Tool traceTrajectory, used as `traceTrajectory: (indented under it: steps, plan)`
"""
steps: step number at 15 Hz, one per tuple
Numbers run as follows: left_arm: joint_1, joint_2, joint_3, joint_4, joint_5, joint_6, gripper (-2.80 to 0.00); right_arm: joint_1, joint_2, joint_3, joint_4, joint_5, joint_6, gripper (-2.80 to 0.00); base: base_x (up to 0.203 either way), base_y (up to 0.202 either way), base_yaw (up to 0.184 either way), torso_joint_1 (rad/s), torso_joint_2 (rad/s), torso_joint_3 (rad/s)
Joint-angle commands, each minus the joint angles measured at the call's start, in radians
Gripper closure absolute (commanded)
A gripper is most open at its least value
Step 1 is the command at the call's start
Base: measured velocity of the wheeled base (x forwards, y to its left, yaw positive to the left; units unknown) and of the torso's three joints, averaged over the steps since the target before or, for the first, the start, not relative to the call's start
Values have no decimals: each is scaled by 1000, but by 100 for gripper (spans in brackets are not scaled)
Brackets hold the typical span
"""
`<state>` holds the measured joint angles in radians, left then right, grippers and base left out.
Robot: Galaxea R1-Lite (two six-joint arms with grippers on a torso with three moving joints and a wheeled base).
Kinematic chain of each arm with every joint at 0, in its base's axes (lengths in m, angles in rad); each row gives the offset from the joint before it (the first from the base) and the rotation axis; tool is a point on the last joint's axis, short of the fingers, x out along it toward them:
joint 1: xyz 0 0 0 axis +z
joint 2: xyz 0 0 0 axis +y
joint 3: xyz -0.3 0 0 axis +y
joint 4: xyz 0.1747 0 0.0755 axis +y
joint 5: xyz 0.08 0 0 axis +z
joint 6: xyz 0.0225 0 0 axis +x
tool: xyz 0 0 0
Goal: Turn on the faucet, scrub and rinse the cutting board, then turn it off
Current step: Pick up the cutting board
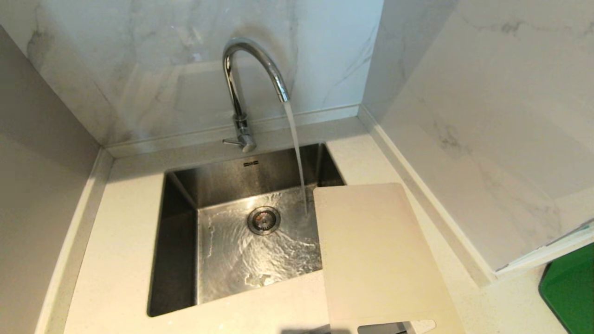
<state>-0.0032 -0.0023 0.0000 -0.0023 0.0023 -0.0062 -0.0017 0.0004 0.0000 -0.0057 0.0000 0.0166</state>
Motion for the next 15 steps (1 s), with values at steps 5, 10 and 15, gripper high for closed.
traceTrajectory:
  steps: [5,10,15]
  plan:
    - [3,1,0,-1,1,-5,0,0,0,0,0,0,0,0,0,0,0,0,0,0]
    - [3,1,0,-1,1,-5,0,0,0,2,0,0,0,0,0,0,0,0,0,0]
    - [3,1,0,-1,1,-3,0,0,0,1,0,0,0,0,0,0,0,0,0,0]
